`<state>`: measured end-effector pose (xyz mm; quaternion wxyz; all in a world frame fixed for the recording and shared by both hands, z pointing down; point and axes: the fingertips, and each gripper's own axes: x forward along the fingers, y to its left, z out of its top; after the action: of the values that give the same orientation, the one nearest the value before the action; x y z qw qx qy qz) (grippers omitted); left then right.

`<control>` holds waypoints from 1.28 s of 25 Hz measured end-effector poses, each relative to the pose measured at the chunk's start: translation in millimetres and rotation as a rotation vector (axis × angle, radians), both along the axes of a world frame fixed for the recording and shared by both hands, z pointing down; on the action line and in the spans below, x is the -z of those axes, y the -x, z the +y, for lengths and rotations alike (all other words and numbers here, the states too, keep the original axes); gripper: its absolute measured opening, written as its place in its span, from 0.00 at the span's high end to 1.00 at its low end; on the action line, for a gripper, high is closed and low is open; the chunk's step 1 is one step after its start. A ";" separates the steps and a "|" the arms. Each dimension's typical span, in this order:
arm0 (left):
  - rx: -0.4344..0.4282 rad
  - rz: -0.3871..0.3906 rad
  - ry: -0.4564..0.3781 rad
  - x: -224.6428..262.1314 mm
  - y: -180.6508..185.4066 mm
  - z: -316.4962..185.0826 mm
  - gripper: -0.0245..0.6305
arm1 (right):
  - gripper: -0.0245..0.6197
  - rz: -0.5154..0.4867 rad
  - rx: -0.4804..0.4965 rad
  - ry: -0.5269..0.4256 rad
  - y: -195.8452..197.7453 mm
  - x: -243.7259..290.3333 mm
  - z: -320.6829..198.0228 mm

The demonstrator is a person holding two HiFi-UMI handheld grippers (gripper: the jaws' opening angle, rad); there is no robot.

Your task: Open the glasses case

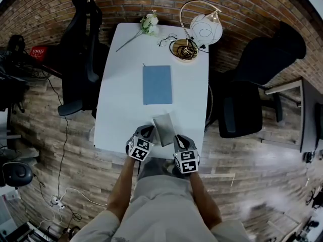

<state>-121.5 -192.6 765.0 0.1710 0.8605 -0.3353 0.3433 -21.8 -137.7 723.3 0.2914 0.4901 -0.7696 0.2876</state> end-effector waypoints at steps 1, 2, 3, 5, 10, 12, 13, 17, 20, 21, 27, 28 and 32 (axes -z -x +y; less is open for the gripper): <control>0.002 0.001 -0.001 -0.1 -0.3 0.6 0.96 | 0.90 0.001 0.001 -0.011 -0.2 1.6 -0.3; 0.005 0.002 -0.004 -0.2 -0.5 1.1 0.96 | 0.90 0.003 0.000 -0.022 -0.4 3.1 -0.8; 0.008 0.004 -0.007 0.2 -0.5 1.5 0.96 | 0.90 0.004 -0.001 -0.032 -0.6 4.7 -1.5; 0.014 0.009 -0.014 2.7 -0.4 2.0 0.96 | 0.90 0.007 -0.003 -0.050 -1.1 7.4 -2.6; 0.040 0.035 -0.054 18.1 1.6 0.9 0.96 | 0.90 0.014 0.007 -0.142 0.0 23.9 -8.0; 0.061 0.061 -0.092 34.0 3.0 -1.8 0.96 | 0.90 0.003 0.025 -0.202 4.3 39.7 -13.2; 0.072 0.076 -0.116 43.8 3.5 -3.3 0.96 | 0.90 -0.001 0.034 -0.226 5.9 47.6 -15.9; 0.100 0.156 -0.211 85.0 1.9 -4.8 0.96 | 0.93 -0.007 0.057 -0.312 8.5 74.2 -22.6; 0.111 0.198 -0.270 115.4 0.2 -1.2 0.96 | 0.94 -0.021 0.064 -0.356 9.2 92.6 -19.5; 0.112 0.210 -0.287 124.7 -0.4 0.2 0.96 | 0.94 -0.026 0.065 -0.367 9.1 98.1 -17.9; 0.119 0.269 -0.363 168.2 -0.4 6.8 0.96 | 0.95 -0.040 0.047 -0.413 4.4 121.7 -16.7; 0.121 0.275 -0.370 172.1 -0.2 7.2 0.96 | 0.95 -0.042 0.041 -0.420 3.1 124.7 -18.4; 0.131 0.295 -0.388 180.2 1.9 3.9 0.96 | 0.95 -0.045 0.031 -0.439 1.2 134.1 -26.8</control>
<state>-123.3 -188.7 584.8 0.0716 0.8944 -0.4214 0.1316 -22.9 -164.4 589.2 0.1647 0.5234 -0.8275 0.1194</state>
